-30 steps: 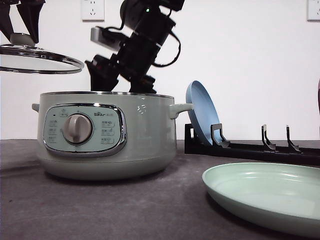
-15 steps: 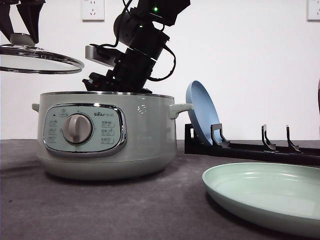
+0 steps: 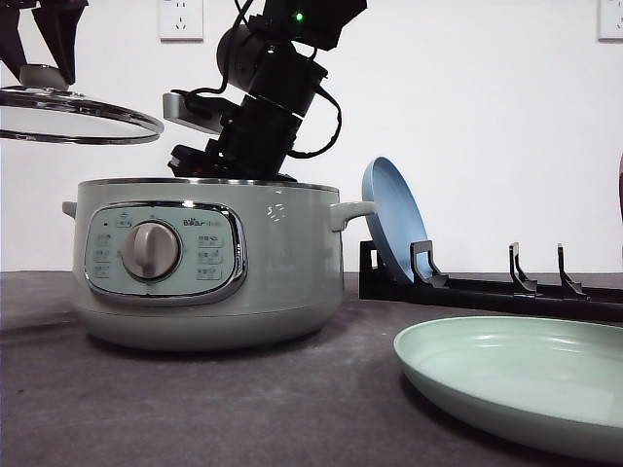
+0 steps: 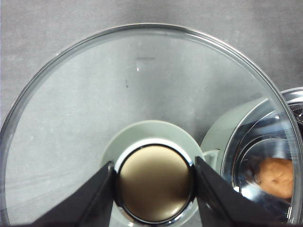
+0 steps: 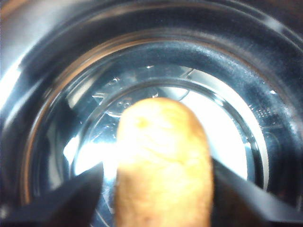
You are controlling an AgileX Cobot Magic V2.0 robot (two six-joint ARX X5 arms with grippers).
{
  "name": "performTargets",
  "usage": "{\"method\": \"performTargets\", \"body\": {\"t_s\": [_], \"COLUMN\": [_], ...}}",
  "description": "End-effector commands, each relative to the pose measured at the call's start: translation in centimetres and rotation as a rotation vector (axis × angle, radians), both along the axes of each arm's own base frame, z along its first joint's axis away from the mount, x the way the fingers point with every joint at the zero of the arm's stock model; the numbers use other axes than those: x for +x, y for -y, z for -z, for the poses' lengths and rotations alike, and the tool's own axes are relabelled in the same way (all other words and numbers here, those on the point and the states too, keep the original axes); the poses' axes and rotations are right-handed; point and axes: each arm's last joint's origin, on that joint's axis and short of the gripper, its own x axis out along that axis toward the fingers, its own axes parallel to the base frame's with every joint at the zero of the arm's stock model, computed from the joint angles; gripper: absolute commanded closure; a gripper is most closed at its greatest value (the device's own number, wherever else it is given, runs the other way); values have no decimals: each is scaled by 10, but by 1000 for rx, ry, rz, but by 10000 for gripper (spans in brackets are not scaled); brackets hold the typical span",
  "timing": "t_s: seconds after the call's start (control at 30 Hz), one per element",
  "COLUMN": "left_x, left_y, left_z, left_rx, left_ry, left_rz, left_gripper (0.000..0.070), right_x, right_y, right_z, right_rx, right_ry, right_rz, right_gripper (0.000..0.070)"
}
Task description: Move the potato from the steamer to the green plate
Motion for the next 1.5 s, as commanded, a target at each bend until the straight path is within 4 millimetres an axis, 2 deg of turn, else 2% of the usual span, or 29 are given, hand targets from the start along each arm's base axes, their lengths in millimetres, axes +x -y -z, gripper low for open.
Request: {"method": "performTargets", "body": {"t_s": [0.0, 0.07, 0.2, 0.3, 0.5, 0.7, 0.8, 0.9, 1.03, 1.13, 1.3, 1.47], "left_x": [0, 0, 0, 1, 0, 0, 0, 0, 0, 0, 0, 0], "left_y": [0, 0, 0, 0, 0, 0, 0, 0, 0, 0, 0, 0], "left_z": [-14, -14, -15, -15, -15, -15, -15, -15, -14, -14, -14, -14], "left_rx": [-3, -4, -4, -4, -4, -4, -4, -4, -4, -4, -4, -4], "left_ry": [79, 79, 84, 86, 87, 86, 86, 85, 80, 78, 79, 78], "left_rz": [-2, -2, -3, -3, -3, -3, -3, -3, -3, -3, -3, -3], "left_gripper": [700, 700, 700, 700, 700, 700, 700, 700, 700, 700, 700, 700], "right_x": [1, 0, -1, -2, -8, -30, -48, -66, -101, -131, -179, -213], "right_y": [-8, -9, -10, -9, -3, 20, 40, 64, 100, 126, 166, 196], "right_z": [9, 9, 8, -5, -57, -112, -138, -169, -207, -224, -228, -204], "right_rx": [-1, -4, -3, 12, 24, -25, -73, -47, -37, -33, -22, -59], "right_ry": [-13, -18, -23, -14, 9, 61, 86, 101, 163, 197, 178, 116], "right_rz": [2, 1, 8, 16, 25, 92, 127, 170, 233, 257, 304, 359], "right_gripper": [388, 423, 430, 430, 430, 429, 429, 430, 429, 429, 429, 429]}}
